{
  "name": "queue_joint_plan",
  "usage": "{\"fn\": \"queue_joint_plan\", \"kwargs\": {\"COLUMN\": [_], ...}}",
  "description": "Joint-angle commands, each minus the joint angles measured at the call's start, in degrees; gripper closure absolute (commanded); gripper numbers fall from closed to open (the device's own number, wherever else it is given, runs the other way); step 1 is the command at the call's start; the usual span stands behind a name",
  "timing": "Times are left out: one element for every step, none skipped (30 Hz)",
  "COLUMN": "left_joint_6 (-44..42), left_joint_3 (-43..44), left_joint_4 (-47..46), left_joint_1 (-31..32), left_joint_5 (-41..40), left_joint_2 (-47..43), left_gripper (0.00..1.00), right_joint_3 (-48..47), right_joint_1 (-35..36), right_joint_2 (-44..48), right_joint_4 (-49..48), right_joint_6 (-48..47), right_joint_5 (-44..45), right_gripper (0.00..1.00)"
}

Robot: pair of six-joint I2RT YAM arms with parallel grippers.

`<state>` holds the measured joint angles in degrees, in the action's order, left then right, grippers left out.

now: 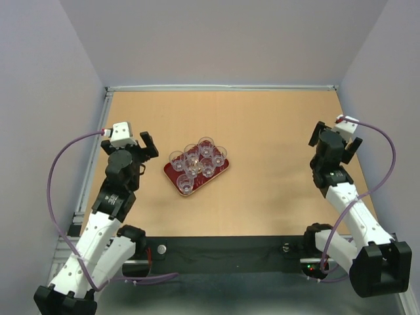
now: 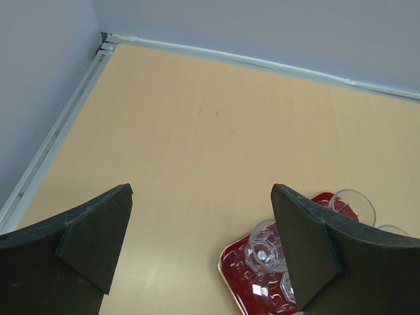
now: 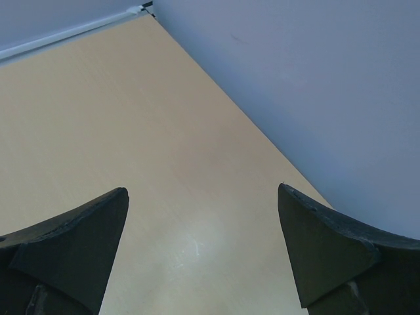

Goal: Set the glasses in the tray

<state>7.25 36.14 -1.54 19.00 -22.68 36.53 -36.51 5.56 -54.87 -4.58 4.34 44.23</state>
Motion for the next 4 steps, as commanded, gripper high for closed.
{"fn": "queue_joint_plan", "kwargs": {"left_joint_6": [-0.92,-0.83,-0.74,-0.74], "left_joint_3": [-0.46,-0.54,-0.46,-0.46], "left_joint_4": [-3.55,-3.56,-3.47,-3.64], "left_joint_1": [-0.2,-0.2,-0.2,-0.2], "left_joint_5": [0.44,0.53,0.53,0.7], "left_joint_2": [-0.5,-0.41,-0.32,-0.24], "left_gripper": [0.01,0.01,0.01,0.01], "right_joint_3": [1.09,1.18,1.27,1.27], "right_joint_1": [-0.29,-0.29,-0.38,-0.29], "right_joint_2": [0.82,0.99,1.17,1.52], "right_joint_4": [-3.24,-3.33,-3.33,-3.42], "right_joint_6": [-0.73,-0.82,-1.0,-2.22], "right_joint_5": [1.22,1.04,0.6,-0.36], "right_gripper": [0.0,0.0,0.0,0.0]}}
